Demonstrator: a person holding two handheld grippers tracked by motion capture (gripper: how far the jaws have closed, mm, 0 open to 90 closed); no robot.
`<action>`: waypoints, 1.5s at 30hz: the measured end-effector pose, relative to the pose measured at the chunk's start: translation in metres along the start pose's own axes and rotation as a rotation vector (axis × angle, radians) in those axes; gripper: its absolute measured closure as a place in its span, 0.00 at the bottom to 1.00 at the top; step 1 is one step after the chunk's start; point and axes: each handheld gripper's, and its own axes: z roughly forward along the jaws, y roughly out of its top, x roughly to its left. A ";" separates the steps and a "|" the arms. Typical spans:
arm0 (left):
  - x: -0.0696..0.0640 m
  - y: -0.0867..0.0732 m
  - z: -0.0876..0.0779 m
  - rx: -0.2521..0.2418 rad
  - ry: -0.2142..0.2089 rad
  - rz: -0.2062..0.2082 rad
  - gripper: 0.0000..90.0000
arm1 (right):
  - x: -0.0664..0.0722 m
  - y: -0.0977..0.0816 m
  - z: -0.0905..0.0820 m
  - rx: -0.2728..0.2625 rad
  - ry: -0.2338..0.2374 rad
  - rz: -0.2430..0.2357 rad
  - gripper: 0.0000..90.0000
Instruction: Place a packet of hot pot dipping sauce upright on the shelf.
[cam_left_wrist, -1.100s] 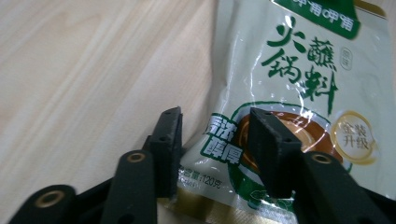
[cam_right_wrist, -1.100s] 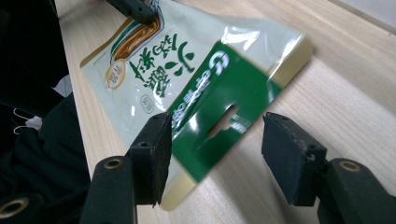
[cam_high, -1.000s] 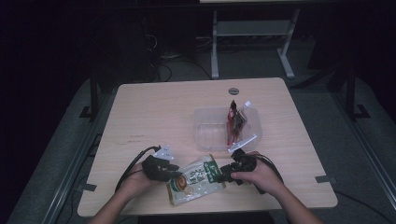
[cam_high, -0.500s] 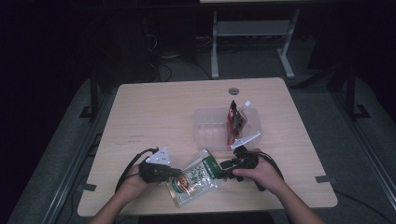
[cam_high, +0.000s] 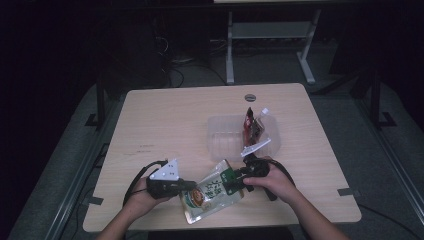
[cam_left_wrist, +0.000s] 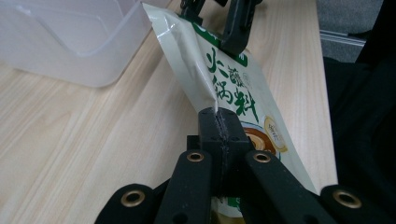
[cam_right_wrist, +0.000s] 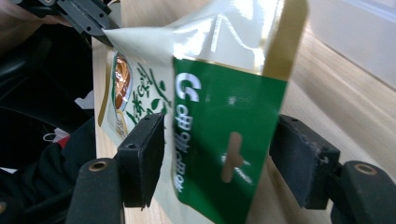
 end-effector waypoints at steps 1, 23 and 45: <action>0.000 0.000 0.000 -0.004 0.002 -0.002 1.00 | -0.001 0.000 0.000 -0.005 0.013 0.003 0.40; 0.008 -0.002 -0.015 -0.107 0.030 -0.036 1.00 | 0.002 0.001 -0.010 -0.038 0.133 -0.006 0.84; 0.027 -0.008 -0.016 -0.132 0.117 -0.164 0.54 | 0.044 0.028 -0.040 -0.177 0.320 -0.088 1.00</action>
